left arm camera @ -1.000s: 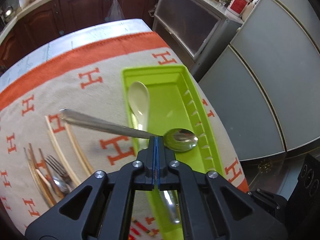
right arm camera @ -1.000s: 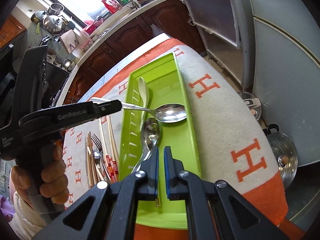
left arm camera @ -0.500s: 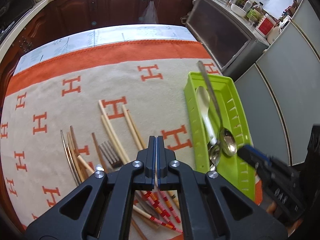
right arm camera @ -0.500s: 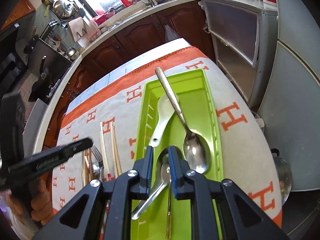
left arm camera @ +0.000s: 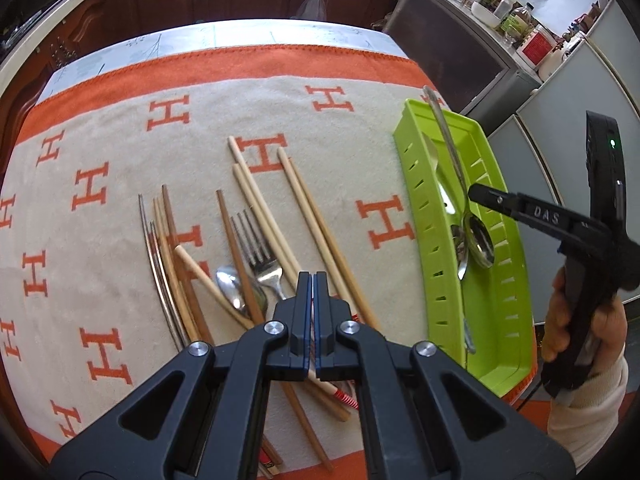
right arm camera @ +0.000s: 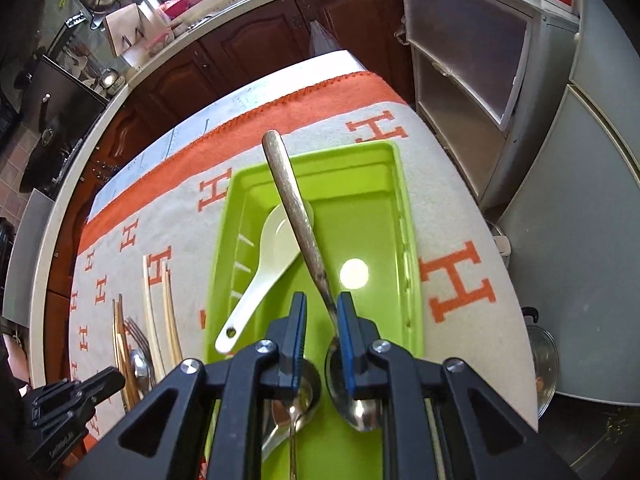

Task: Organize utensils
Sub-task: 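Straighten the large spoon in the tray with the right tool while the left tool returns to the chopsticks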

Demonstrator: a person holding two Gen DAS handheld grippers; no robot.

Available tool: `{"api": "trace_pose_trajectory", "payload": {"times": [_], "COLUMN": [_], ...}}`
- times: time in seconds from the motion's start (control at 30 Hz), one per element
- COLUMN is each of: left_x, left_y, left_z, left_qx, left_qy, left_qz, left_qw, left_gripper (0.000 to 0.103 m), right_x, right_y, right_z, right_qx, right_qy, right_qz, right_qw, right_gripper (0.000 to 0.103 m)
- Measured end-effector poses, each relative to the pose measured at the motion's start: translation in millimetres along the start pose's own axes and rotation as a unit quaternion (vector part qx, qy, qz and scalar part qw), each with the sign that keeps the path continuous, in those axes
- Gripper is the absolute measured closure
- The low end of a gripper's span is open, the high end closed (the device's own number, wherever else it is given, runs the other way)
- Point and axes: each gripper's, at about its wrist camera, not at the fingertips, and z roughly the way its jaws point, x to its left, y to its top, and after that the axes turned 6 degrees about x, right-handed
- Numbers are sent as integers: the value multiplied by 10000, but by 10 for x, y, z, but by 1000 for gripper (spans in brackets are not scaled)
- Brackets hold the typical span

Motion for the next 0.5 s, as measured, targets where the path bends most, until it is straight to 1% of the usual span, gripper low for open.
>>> {"api": "trace_pose_trajectory", "payload": {"times": [0.17, 0.2, 0.27, 0.4, 0.5], "left_x": [144, 161, 183, 190, 193], "left_y": [-18, -18, -18, -25, -40], "left_z": [31, 36, 41, 43, 25], "left_qx": [50, 54, 63, 81, 77], "left_qy": [6, 7, -6, -36, -63], "left_qz": [-144, -163, -190, -194, -198], "left_qw": [9999, 9999, 9998, 9998, 9998], "left_gripper": [103, 103, 103, 103, 103], "right_x": [78, 107, 131, 157, 144], "right_y": [128, 137, 153, 97, 7], "right_z": [170, 185, 199, 178, 150], "right_qx": [144, 97, 69, 116, 236], "right_qy": [-226, -318, -343, -486, -451], "right_qz": [-197, -271, -383, -502, -491], "right_qw": [9994, 9991, 9987, 9975, 9975], "right_gripper": [88, 88, 90, 93, 94]}}
